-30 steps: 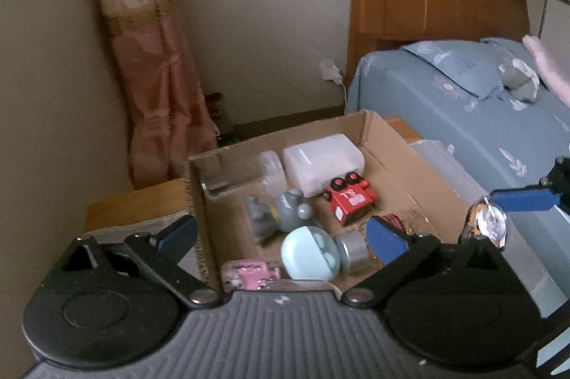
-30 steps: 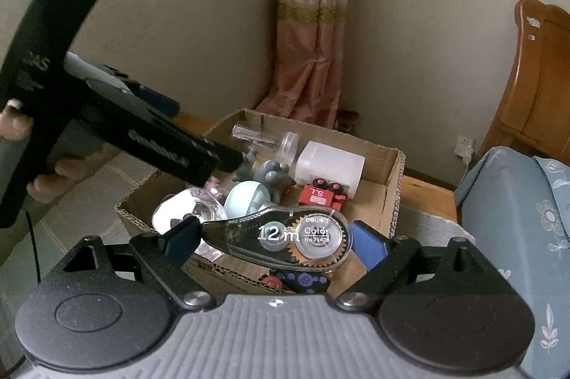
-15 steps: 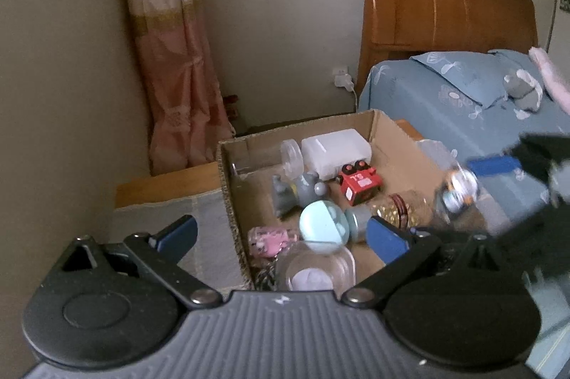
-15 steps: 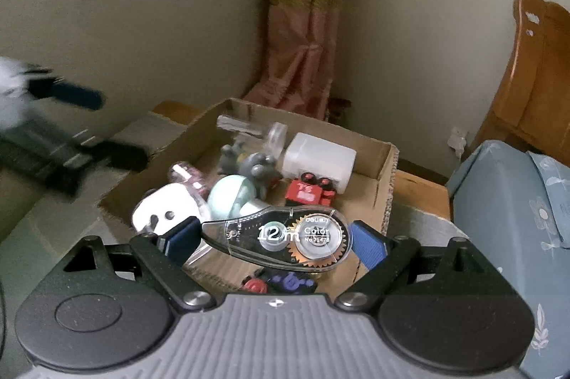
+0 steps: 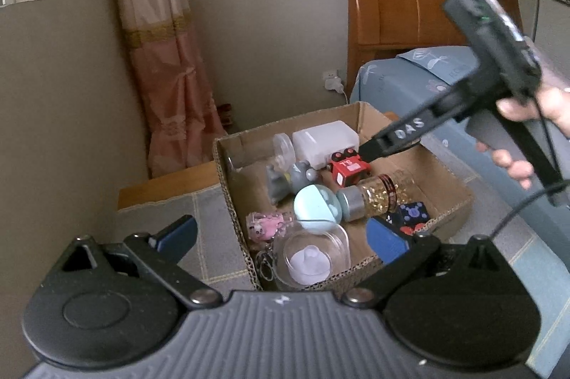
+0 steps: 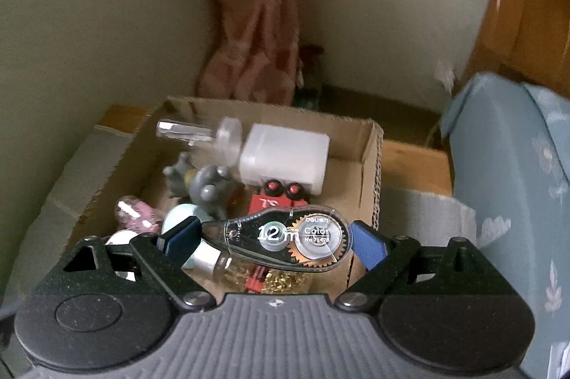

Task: Organize rigid objects
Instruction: 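Lower the blue case into the box while the right gripper drops the correction tape in, then open both grippers and withdraw them from the box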

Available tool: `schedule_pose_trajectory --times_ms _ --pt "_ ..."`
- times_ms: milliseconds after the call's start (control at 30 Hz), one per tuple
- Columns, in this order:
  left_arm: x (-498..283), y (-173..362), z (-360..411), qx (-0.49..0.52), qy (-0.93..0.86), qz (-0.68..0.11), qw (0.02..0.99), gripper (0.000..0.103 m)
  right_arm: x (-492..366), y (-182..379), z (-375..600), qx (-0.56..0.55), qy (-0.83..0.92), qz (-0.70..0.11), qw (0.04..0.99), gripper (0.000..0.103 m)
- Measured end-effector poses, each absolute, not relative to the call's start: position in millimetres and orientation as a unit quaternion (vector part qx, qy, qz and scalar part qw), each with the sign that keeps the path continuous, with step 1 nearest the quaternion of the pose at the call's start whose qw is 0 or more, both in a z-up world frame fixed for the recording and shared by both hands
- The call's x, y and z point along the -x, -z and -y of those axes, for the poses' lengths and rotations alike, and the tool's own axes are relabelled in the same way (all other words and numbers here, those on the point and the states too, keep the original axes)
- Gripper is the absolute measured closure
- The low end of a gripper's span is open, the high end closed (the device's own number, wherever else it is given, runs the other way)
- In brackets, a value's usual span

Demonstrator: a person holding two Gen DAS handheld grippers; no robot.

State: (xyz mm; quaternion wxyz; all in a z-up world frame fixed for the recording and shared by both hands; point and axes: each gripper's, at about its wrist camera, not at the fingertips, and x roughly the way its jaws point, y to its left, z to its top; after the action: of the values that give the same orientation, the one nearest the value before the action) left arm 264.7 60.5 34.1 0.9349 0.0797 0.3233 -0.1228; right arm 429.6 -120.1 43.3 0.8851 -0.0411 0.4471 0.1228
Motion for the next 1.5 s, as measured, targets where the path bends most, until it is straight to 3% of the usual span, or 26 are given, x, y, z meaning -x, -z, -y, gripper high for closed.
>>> schedule_pose_trajectory --times_ms 300,400,867,1500 --pt "-264 -29 -63 -0.081 0.121 -0.326 0.934 0.002 -444 -29 114 0.032 -0.096 -0.48 0.871 0.01" --pt "-263 -29 -64 -0.08 0.121 -0.328 0.934 0.002 -444 -29 114 0.028 -0.097 -0.481 0.871 0.0" --pt "-256 -36 -62 -0.077 0.11 -0.317 0.939 0.002 -427 -43 110 0.047 -0.103 -0.461 0.88 0.0" --pt "-205 -31 -41 -0.089 0.004 -0.329 0.94 0.002 -298 -48 122 0.022 -0.036 -0.399 0.916 0.0"
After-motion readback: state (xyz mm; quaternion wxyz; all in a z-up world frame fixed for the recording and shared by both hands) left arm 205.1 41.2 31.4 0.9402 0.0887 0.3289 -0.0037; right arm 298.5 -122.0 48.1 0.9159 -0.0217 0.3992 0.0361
